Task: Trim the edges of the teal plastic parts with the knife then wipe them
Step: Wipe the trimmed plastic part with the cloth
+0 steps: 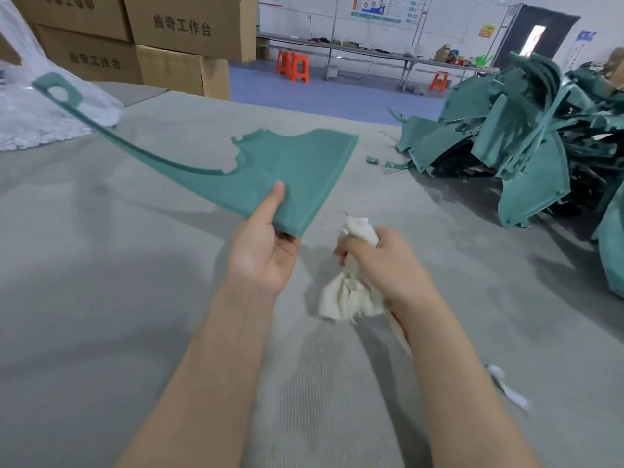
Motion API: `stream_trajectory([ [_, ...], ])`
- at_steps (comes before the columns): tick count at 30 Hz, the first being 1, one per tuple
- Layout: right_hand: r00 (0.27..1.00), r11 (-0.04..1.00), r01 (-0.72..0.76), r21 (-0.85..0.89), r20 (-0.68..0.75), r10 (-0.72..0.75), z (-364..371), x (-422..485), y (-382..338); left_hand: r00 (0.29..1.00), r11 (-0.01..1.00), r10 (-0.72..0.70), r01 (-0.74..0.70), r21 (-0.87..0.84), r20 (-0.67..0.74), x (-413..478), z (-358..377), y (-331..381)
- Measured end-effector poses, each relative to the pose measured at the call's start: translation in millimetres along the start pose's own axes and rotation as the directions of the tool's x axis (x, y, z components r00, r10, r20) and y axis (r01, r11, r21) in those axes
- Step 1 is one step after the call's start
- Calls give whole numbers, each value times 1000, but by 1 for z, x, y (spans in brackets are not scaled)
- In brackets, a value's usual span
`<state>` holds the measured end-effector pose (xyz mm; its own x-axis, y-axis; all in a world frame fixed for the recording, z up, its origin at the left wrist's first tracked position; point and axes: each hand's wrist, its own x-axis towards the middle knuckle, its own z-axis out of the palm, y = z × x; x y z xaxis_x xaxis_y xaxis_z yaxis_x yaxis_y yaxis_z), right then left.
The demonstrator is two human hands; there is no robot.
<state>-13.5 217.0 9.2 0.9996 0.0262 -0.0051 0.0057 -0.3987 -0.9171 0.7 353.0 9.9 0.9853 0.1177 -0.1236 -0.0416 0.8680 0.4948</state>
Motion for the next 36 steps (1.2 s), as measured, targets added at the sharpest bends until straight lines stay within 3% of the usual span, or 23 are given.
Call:
stream_trajectory([
  [1,999,991,4,-136,48,2,1,-2,1,1000,1000,19,-20,-17,-25,0,0,0],
  [3,959,948,31,-318,277,61,6,-7,2,997,999,45,-46,-19,-69,0,0,-1],
  [5,899,918,89,-387,429,94,8,-10,-1,994,997,60,-64,-37,-91,0,0,0],
  [8,912,929,132,-345,409,22,14,-8,-1,993,991,98,-104,-87,-70,0,1,5],
  [11,923,809,266,-524,380,-58,28,-8,1,994,988,108,-111,-104,-34,-1,3,4],
  [14,848,953,231,-197,521,-98,32,-9,-1,997,994,70,-72,-84,-20,-5,6,0],
  [15,864,981,177,-75,489,-118,26,-7,-2,998,994,62,-64,-84,-25,-6,7,-1],
  [17,969,992,119,30,213,-123,10,3,6,998,994,51,-55,-95,-46,-6,5,-2],
  [18,995,993,100,-60,24,-99,0,8,11,997,994,39,-44,-96,-61,-6,4,-2],
  [19,991,965,11,-261,-123,-45,-9,15,18,997,996,18,-25,-90,-78,-6,3,-2],
  [20,979,872,-131,-472,-202,38,-16,20,26,995,996,-5,-3,-84,-96,-6,2,-2],
  [22,954,676,-299,-673,-214,208,-21,24,41,991,994,-51,37,-106,-127,-5,0,-2],
  [23,950,660,-311,-684,-198,243,-22,26,46,988,990,-75,57,-131,-134,-4,0,-2],
  [26,975,772,-219,-597,-159,154,-20,27,44,985,977,-118,92,-193,-129,-3,-1,-1],
  [29,986,965,26,-261,-152,-68,-21,22,33,981,958,-159,126,-257,-111,-3,-2,0],
  [32,912,936,340,-95,-207,-353,-14,11,16,976,931,-202,165,-325,-82,-2,-2,2],
  [34,840,863,485,-142,-198,-505,-5,5,10,973,913,-222,187,-362,-59,-1,-1,3],
  [36,808,823,525,-216,-178,-562,7,1,7,972,898,-232,195,-395,-47,-2,-1,4],
])
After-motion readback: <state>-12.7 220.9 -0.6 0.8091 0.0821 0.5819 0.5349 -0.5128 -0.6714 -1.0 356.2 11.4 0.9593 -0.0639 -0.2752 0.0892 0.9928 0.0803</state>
